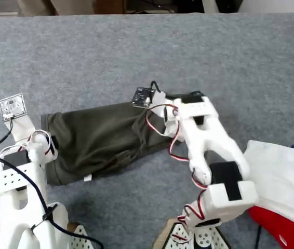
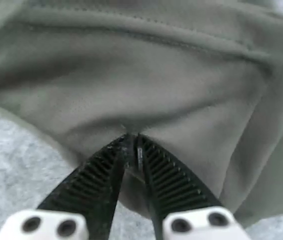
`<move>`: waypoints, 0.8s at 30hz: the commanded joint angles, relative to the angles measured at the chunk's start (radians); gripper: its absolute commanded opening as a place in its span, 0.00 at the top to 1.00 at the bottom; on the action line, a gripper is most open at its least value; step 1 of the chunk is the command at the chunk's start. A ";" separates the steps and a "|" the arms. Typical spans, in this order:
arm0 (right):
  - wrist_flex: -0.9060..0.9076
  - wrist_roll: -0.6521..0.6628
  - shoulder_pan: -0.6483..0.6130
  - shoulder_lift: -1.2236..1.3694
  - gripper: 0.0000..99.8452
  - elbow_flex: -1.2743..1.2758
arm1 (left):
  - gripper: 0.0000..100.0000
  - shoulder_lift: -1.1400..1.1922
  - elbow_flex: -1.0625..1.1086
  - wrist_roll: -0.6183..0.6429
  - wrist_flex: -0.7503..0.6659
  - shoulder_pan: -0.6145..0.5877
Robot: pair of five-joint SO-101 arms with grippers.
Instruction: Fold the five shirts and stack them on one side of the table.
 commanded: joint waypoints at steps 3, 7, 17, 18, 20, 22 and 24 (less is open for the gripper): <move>0.017 0.040 0.091 -0.025 0.97 0.002 | 0.81 0.139 -0.081 0.012 -0.032 0.005; 0.103 0.132 0.087 -0.041 0.97 0.048 | 0.80 0.331 -0.175 0.020 -0.052 0.005; 0.112 0.132 0.108 -0.338 0.97 0.062 | 0.77 0.657 -0.364 -0.080 -0.043 0.035; 0.118 0.132 0.108 -0.374 0.97 0.062 | 0.77 0.676 -0.381 -0.081 -0.043 0.032; 0.132 0.112 0.108 -0.432 0.97 0.062 | 0.77 0.705 -0.411 -0.092 -0.041 0.025; 0.146 0.107 0.107 -0.476 0.97 0.062 | 0.78 0.716 -0.451 -0.140 -0.012 0.006; 0.153 0.107 0.105 -0.501 0.97 0.062 | 0.78 0.717 -0.503 -0.173 0.048 -0.012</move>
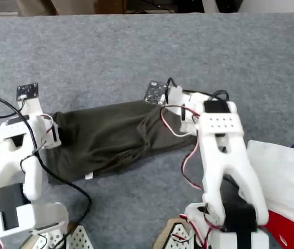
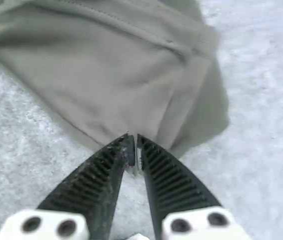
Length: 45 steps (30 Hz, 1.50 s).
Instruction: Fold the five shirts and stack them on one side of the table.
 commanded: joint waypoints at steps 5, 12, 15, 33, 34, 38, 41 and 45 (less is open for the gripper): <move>0.006 -0.014 0.016 -0.082 0.97 -0.004 | 0.78 0.002 -0.213 -0.126 0.198 -0.054; 0.003 -0.014 0.012 -0.081 0.97 -0.007 | 0.78 0.012 -0.137 -0.160 0.178 -0.031; 0.002 -0.014 0.012 -0.081 0.97 -0.007 | 0.77 0.012 -0.064 -0.127 0.135 0.000; -0.011 -0.015 0.018 -0.087 0.97 -0.008 | 0.88 0.205 -0.189 0.029 0.158 0.012; -0.011 -0.015 0.018 -0.087 0.97 -0.008 | 0.89 0.254 -0.238 0.071 0.183 0.012; -0.011 -0.103 0.019 -0.088 0.97 -0.045 | 0.97 0.460 -0.466 0.103 0.376 0.015; -0.006 -0.186 0.030 -0.088 0.97 -0.101 | 0.98 0.593 -0.611 0.101 0.502 0.021; -0.012 -0.276 0.074 -0.088 0.97 -0.202 | 0.98 0.648 -0.741 0.101 0.601 0.058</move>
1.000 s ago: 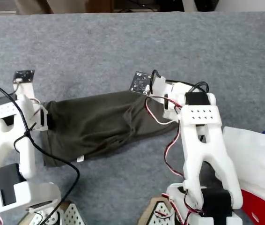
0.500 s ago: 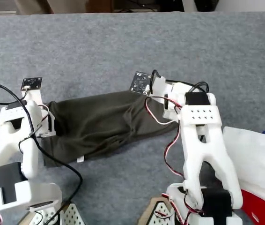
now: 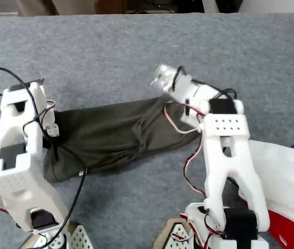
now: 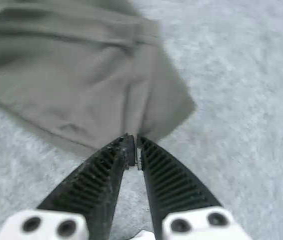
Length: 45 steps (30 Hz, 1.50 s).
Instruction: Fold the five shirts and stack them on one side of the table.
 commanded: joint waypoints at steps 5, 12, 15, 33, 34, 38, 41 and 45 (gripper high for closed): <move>-0.190 -0.345 0.157 -0.050 0.97 -0.199 | 0.98 -0.027 -0.279 0.012 0.247 0.123; -0.638 -0.764 0.358 -0.042 0.97 -0.007 | 0.98 -0.062 -0.514 0.021 0.381 0.321; -0.793 -0.848 0.427 -0.042 0.97 0.116 | 0.98 -0.062 -0.516 0.071 0.381 0.422; -0.861 -0.856 0.621 -0.048 0.97 0.064 | 0.98 0.041 -0.996 0.098 0.321 0.861; -0.861 -0.856 0.621 -0.048 0.97 0.064 | 0.98 0.067 -1.017 0.098 0.313 0.878; -0.862 -0.850 0.621 -0.048 0.97 0.064 | 0.98 0.179 -1.111 0.135 0.262 0.921; -0.864 -0.850 0.621 -0.044 0.97 0.064 | 0.98 0.260 -1.203 0.218 0.213 0.939; -0.864 -0.850 0.619 -0.041 0.97 0.064 | 0.98 0.348 -1.349 0.272 0.186 0.970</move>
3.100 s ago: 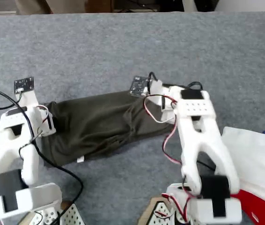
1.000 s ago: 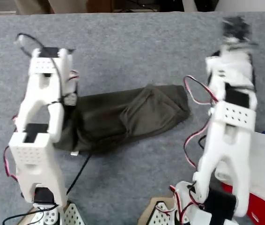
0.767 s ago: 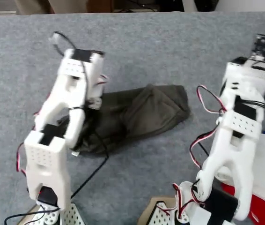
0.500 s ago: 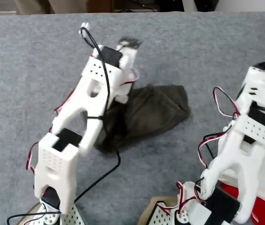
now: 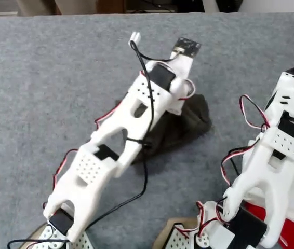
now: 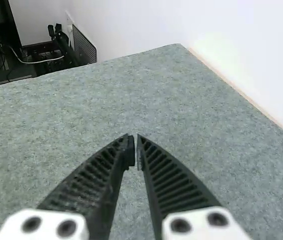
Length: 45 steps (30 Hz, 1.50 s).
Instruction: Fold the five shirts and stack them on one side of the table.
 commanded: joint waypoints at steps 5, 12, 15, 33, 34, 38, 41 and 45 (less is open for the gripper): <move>-0.025 0.000 -0.012 -0.001 0.97 -0.058 | 0.98 0.087 -0.269 0.035 -0.037 0.086; -0.023 0.000 -0.010 0.013 0.97 -0.074 | 0.98 0.163 -0.321 0.037 -0.110 0.092; -0.023 0.000 -0.012 0.013 0.97 -0.074 | 0.98 0.166 -0.322 0.037 -0.118 0.095; -0.009 0.000 -0.035 0.008 0.97 -0.071 | 0.73 0.145 -0.387 0.175 -0.032 0.069; 0.015 0.003 -0.042 0.007 0.97 -0.074 | 0.73 0.136 -0.419 0.176 -0.014 0.054; 0.180 0.132 -0.140 0.007 0.97 -0.131 | 0.80 0.091 -0.569 0.103 0.083 -0.068; 0.334 0.304 -0.277 0.007 0.97 -0.188 | 0.95 0.031 -0.557 0.021 0.143 -0.186; 0.540 0.497 -0.484 0.033 0.97 -0.283 | 0.98 -0.004 -0.508 -0.014 0.166 -0.365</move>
